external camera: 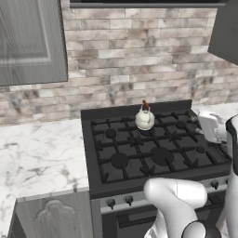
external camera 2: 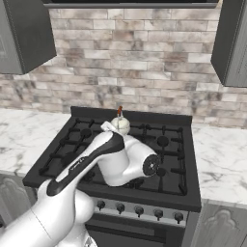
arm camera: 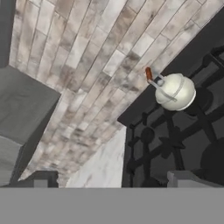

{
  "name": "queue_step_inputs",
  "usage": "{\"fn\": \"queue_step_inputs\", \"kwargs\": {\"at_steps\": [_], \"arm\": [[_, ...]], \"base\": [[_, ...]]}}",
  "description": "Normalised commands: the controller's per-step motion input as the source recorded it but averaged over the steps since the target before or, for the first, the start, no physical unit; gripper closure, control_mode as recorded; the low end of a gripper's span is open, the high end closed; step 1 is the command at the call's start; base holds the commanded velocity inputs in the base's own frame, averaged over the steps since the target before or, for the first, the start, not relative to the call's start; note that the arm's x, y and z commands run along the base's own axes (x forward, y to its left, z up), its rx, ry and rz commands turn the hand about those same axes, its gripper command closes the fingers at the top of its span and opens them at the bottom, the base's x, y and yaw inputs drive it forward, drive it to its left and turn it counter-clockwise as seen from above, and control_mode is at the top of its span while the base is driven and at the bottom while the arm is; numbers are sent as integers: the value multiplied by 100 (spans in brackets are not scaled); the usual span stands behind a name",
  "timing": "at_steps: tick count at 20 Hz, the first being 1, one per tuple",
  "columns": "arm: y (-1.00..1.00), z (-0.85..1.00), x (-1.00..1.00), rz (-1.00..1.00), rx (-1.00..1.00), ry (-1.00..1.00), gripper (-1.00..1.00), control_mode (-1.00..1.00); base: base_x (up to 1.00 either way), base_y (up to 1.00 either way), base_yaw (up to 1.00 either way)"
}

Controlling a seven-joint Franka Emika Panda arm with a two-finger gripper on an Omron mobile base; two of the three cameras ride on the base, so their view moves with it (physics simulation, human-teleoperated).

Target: The kettle is done boiling. Turn off the stove, then wait for 300 timesteps before moving the kettle to the dining table.

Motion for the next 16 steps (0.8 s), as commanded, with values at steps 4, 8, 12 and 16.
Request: {"fn": "queue_step_inputs", "kwargs": {"at_steps": [4, 8, 12, 16], "arm": [[18, 14, 35, 0, -17, 3, -100, -100], [20, 9, 39, 0, -16, 5, -100, -100], [19, 4, 40, 0, -16, 5, -100, -100], [16, -5, 28, 0, -9, 2, -100, -100]], "base": [[0, 0, 0], [0, 0, 0], [0, 0, 0], [0, 0, 0]]}}
